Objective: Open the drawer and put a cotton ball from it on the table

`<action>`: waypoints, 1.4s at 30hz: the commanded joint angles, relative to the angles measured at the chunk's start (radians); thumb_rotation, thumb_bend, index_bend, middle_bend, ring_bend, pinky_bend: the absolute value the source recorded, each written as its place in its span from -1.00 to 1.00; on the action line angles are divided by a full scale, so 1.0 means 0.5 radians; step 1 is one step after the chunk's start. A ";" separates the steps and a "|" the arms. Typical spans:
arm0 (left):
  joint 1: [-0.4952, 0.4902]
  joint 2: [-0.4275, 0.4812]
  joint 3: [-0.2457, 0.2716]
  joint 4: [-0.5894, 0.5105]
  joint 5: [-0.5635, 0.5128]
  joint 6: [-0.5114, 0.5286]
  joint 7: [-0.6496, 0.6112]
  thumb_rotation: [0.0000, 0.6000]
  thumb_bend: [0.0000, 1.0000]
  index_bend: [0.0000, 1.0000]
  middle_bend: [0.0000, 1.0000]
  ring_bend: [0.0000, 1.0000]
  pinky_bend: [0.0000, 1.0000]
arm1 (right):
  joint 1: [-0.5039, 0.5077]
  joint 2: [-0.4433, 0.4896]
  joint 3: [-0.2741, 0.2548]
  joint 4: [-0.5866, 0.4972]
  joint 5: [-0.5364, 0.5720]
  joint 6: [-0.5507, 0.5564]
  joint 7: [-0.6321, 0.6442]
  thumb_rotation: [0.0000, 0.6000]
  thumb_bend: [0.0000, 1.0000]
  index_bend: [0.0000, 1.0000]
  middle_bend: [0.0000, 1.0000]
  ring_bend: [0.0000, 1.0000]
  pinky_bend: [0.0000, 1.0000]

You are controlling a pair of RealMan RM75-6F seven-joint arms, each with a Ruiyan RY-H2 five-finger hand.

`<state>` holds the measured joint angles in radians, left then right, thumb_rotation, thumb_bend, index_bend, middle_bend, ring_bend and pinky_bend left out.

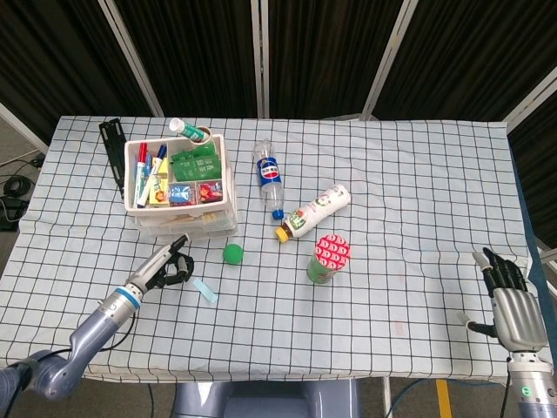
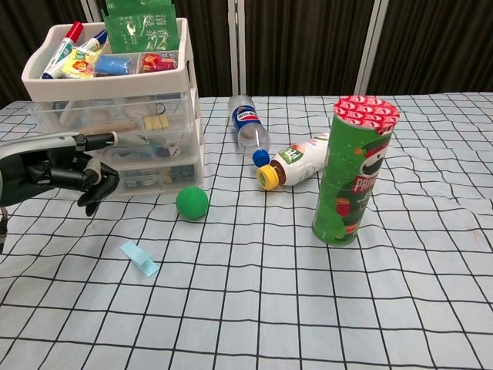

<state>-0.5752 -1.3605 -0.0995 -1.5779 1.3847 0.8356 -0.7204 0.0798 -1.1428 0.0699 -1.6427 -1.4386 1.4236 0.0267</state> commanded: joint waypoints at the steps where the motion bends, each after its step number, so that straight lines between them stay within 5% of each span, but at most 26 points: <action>1: 0.013 0.009 0.022 -0.003 0.028 0.016 -0.016 1.00 1.00 -0.82 0.53 0.44 0.19 | 0.000 0.001 -0.002 -0.003 -0.001 -0.002 0.000 1.00 -0.92 -1.00 -1.00 -1.00 -1.00; 10: 0.132 0.087 0.128 -0.026 0.215 0.271 0.078 1.00 1.00 -0.81 0.53 0.44 0.19 | -0.006 0.012 0.000 -0.015 -0.008 0.013 0.015 1.00 -0.92 -1.00 -1.00 -1.00 -1.00; 19: 0.244 0.303 0.149 -0.367 0.110 0.502 1.102 1.00 0.92 -0.70 0.53 0.44 0.19 | -0.008 0.014 -0.013 -0.035 -0.032 0.019 -0.001 1.00 -0.92 -1.00 -1.00 -1.00 -1.00; 32: 0.200 0.553 -0.032 -0.939 -0.488 0.604 2.013 1.00 1.00 -0.85 0.64 0.56 0.32 | -0.007 0.028 -0.023 -0.054 -0.038 0.005 0.020 1.00 -0.92 -1.00 -1.00 -1.00 -1.00; 42: 0.021 0.622 -0.101 -1.108 -1.032 0.531 2.329 1.00 1.00 -0.86 0.65 0.56 0.33 | -0.004 0.034 -0.024 -0.056 -0.038 -0.003 0.035 1.00 -0.92 -1.00 -1.00 -1.00 -1.00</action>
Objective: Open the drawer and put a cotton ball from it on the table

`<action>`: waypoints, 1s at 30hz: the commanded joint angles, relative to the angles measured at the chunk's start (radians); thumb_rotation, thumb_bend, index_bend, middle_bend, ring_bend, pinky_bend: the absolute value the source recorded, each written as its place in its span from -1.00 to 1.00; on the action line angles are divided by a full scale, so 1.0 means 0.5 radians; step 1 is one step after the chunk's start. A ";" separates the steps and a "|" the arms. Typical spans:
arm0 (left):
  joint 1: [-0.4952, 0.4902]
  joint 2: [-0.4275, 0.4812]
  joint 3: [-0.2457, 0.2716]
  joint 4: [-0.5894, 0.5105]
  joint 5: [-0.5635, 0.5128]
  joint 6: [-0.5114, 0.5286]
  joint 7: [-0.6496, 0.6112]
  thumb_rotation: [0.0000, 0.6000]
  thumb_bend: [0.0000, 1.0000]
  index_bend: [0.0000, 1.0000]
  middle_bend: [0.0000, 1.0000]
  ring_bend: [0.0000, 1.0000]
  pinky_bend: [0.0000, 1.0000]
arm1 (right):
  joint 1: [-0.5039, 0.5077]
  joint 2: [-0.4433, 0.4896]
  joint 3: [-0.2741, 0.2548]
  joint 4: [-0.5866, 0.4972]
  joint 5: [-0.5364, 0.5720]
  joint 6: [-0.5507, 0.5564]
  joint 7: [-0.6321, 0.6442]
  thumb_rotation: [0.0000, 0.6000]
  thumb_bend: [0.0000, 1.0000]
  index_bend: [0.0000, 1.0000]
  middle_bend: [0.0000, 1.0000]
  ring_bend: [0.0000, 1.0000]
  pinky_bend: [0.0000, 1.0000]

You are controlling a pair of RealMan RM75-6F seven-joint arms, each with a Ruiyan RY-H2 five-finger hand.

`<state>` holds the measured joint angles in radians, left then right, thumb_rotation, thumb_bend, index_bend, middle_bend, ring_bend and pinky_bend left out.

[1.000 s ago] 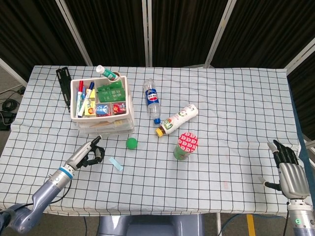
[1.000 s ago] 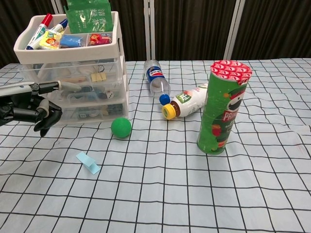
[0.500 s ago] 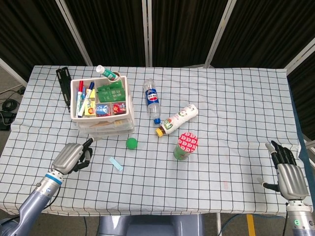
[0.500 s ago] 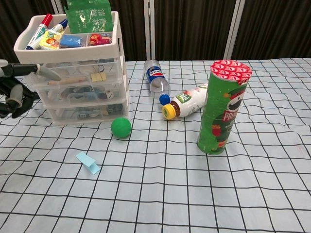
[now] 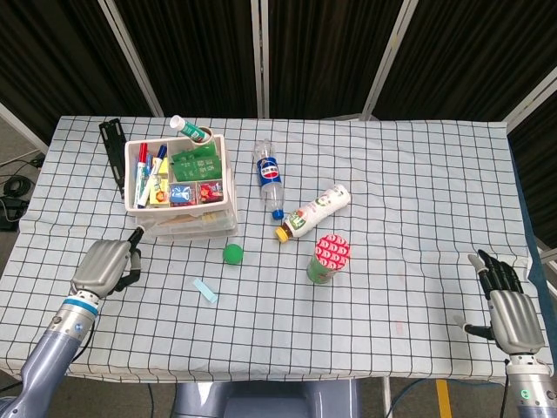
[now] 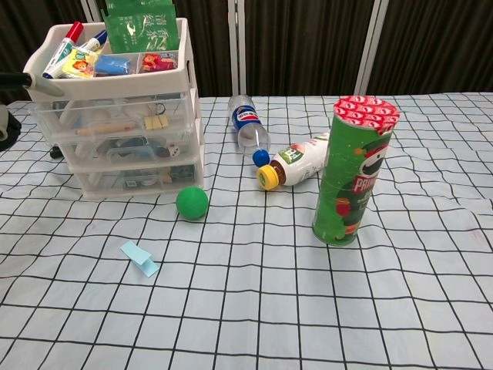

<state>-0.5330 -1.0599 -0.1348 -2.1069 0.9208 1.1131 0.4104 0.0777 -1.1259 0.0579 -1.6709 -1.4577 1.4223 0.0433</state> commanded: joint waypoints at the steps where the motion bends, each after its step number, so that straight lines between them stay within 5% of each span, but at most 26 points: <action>1: -0.076 0.016 -0.034 -0.051 -0.128 -0.022 0.078 1.00 1.00 -0.85 0.65 0.56 0.33 | 0.000 0.000 0.001 0.000 0.001 -0.001 0.003 1.00 -0.92 -1.00 -1.00 -1.00 -1.00; 20: -0.261 -0.085 -0.040 0.032 -0.460 -0.002 0.198 1.00 1.00 -0.74 0.65 0.56 0.33 | 0.006 0.015 0.004 0.001 0.024 -0.026 0.035 1.00 -0.92 -1.00 -1.00 -1.00 -1.00; 30: -0.255 -0.030 -0.005 -0.046 -0.391 -0.031 0.111 1.00 1.00 -0.62 0.65 0.56 0.33 | 0.005 0.015 0.001 -0.006 0.020 -0.024 0.031 1.00 -0.92 -1.00 -1.00 -1.00 -1.00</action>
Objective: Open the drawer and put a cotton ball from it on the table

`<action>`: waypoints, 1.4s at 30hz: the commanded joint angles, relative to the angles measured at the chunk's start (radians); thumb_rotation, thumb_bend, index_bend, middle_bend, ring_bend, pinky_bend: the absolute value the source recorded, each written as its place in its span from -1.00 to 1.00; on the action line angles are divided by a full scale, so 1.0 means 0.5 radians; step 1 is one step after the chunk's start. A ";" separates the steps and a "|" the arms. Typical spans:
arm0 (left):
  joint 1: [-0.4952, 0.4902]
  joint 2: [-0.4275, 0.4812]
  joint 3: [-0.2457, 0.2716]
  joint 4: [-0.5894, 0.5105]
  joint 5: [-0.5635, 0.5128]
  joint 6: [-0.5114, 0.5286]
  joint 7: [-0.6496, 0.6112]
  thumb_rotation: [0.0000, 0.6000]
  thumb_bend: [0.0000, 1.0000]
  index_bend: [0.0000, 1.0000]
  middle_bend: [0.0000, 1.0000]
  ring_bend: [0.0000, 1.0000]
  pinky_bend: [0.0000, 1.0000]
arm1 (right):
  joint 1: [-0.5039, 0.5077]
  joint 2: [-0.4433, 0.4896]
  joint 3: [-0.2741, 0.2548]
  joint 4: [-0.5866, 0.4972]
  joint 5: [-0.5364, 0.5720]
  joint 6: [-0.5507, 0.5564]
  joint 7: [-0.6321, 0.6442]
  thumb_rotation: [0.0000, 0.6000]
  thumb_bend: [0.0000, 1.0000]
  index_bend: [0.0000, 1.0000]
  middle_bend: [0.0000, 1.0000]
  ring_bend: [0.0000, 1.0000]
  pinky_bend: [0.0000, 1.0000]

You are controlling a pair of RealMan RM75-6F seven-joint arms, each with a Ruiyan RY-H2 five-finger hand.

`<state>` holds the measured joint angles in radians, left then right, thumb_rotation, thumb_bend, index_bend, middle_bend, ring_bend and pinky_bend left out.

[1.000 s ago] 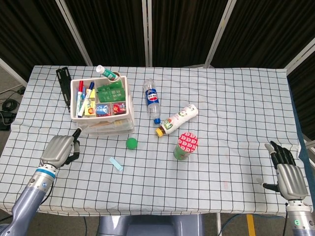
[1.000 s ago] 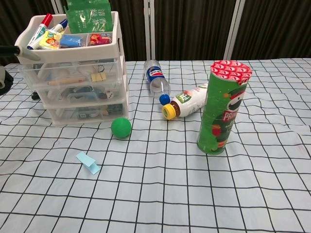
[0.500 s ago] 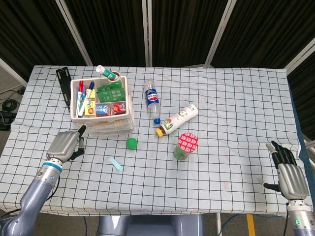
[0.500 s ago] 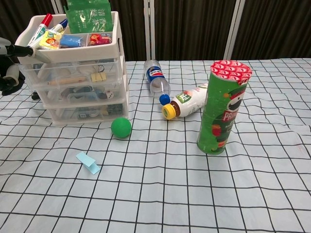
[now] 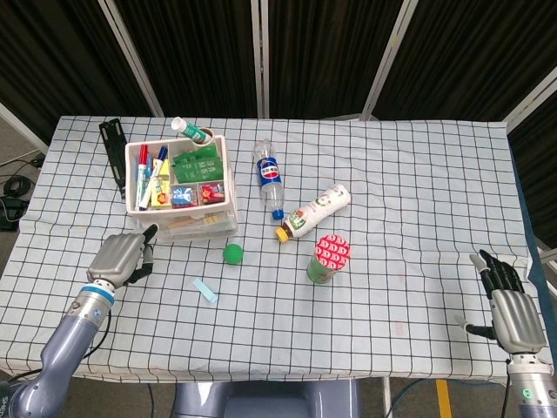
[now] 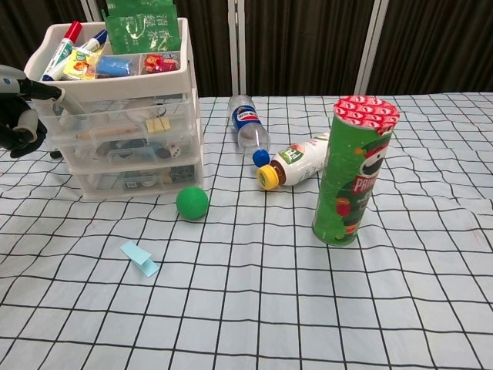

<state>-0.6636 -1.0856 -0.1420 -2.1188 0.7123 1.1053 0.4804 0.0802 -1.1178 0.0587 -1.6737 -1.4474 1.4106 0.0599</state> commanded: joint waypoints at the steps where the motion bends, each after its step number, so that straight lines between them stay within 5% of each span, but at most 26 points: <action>1: 0.009 0.029 0.012 -0.031 0.038 -0.022 -0.043 1.00 1.00 -0.61 0.65 0.56 0.33 | 0.000 -0.001 -0.002 -0.002 0.000 -0.002 -0.004 1.00 -0.92 -1.00 -1.00 -1.00 -1.00; 42: 0.113 0.211 0.207 -0.280 0.524 -0.106 -0.237 1.00 1.00 -0.55 0.65 0.56 0.33 | -0.008 0.014 -0.005 -0.024 -0.017 0.019 0.014 1.00 -0.92 -1.00 -1.00 -1.00 -1.00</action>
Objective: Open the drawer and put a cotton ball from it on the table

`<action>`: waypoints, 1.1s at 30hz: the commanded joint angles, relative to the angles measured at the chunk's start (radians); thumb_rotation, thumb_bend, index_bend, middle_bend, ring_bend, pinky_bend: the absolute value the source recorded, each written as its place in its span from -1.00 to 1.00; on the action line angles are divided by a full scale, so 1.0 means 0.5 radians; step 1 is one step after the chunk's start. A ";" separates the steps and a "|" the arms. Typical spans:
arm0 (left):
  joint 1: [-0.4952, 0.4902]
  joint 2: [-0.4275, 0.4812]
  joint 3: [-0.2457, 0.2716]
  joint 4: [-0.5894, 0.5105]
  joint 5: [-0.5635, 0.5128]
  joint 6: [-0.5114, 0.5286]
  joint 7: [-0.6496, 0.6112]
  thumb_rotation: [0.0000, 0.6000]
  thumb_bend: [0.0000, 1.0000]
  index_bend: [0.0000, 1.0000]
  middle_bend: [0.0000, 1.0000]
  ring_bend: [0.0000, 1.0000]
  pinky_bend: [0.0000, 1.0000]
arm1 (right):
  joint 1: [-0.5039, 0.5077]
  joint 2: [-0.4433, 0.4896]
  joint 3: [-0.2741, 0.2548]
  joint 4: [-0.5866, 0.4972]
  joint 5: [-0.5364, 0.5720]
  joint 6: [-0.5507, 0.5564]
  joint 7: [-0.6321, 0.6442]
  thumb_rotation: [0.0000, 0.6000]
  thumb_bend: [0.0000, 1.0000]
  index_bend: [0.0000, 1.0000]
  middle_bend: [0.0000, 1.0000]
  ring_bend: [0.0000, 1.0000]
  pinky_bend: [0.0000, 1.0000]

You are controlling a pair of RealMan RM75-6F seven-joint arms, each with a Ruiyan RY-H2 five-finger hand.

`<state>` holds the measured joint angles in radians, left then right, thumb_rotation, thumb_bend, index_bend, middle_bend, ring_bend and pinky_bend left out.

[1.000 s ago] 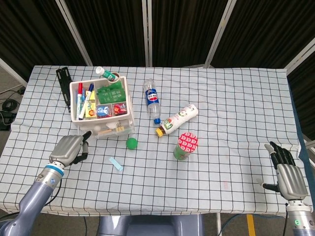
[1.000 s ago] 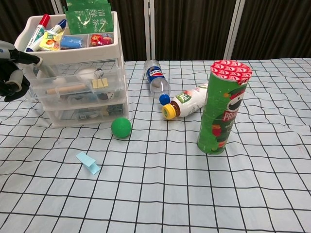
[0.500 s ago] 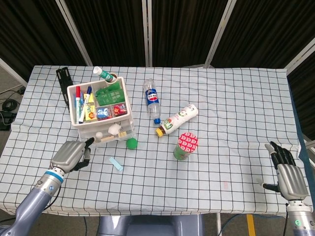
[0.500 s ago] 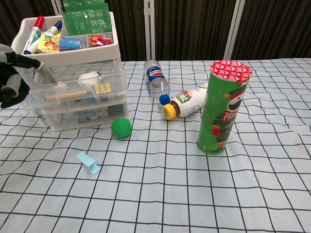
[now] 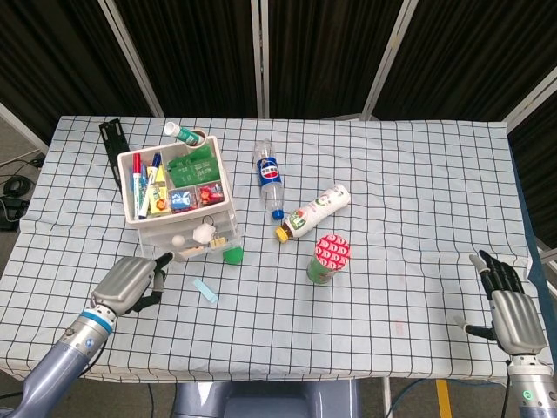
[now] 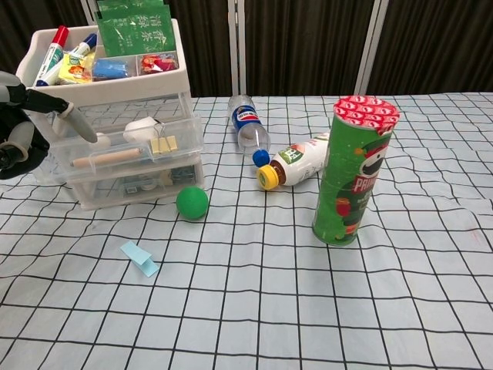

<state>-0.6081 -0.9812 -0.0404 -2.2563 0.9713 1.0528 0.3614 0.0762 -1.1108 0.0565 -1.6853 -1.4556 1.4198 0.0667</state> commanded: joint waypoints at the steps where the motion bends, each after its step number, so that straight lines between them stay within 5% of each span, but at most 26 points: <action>1: 0.002 0.003 0.006 -0.010 0.013 -0.001 0.002 1.00 1.00 -0.55 0.65 0.56 0.33 | 0.000 0.001 -0.001 -0.002 -0.002 0.000 0.001 1.00 -0.92 -1.00 -1.00 -1.00 -1.00; 16: 0.023 -0.017 -0.004 0.011 0.008 0.083 0.016 1.00 1.00 -0.74 0.65 0.56 0.33 | -0.002 0.007 -0.002 -0.007 -0.005 0.003 0.011 1.00 -0.92 -1.00 -1.00 -1.00 -1.00; 33: -0.021 -0.055 -0.012 0.090 -0.191 0.045 0.033 1.00 1.00 -0.60 0.65 0.56 0.33 | 0.000 0.007 -0.001 -0.006 0.004 -0.007 0.012 1.00 -0.92 -1.00 -1.00 -1.00 -1.00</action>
<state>-0.6185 -1.0089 -0.0467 -2.2111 0.8756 1.0756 0.3782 0.0764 -1.1073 0.0561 -1.6881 -1.4536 1.4162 0.0727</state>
